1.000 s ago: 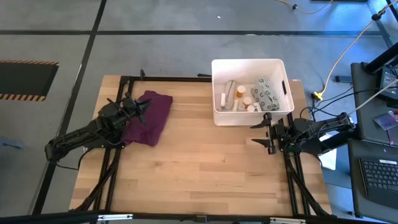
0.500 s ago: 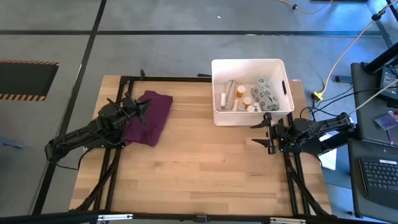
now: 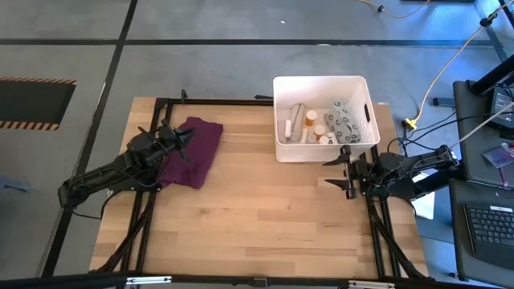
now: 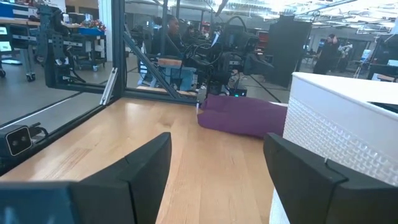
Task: Pick & place medical supplies in basket/bin
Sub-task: Return to Home Position
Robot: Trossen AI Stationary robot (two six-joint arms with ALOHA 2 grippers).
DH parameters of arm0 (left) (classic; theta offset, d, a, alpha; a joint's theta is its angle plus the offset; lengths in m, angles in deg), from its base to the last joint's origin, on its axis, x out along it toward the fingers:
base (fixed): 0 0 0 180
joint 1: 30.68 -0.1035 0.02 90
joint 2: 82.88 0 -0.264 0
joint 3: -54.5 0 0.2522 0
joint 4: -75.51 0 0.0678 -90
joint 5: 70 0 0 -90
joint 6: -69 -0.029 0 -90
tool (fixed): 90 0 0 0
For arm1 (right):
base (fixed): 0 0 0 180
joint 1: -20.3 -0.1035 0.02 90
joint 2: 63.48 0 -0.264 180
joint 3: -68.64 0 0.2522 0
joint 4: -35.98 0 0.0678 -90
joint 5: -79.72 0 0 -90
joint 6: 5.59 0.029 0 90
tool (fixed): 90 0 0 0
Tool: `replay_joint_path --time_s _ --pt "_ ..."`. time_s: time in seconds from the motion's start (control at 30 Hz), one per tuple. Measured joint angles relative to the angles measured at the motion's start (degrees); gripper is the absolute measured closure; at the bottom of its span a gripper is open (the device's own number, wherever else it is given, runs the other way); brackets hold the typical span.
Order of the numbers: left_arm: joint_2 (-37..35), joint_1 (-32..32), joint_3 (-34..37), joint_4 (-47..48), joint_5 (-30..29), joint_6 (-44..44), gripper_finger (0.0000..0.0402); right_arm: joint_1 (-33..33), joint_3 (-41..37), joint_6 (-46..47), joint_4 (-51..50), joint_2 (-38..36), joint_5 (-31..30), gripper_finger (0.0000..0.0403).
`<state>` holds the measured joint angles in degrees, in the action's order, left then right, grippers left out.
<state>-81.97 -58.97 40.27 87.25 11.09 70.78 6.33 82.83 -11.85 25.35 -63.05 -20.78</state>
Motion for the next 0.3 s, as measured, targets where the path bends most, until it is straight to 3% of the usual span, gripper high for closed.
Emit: replay_joint_path --time_s 0.3 --pt "-0.01 0.0 0.0 0.0 0.0 0.0 0.0389 0.0 -0.02 -0.04 0.0 0.0 0.02 0.0146"
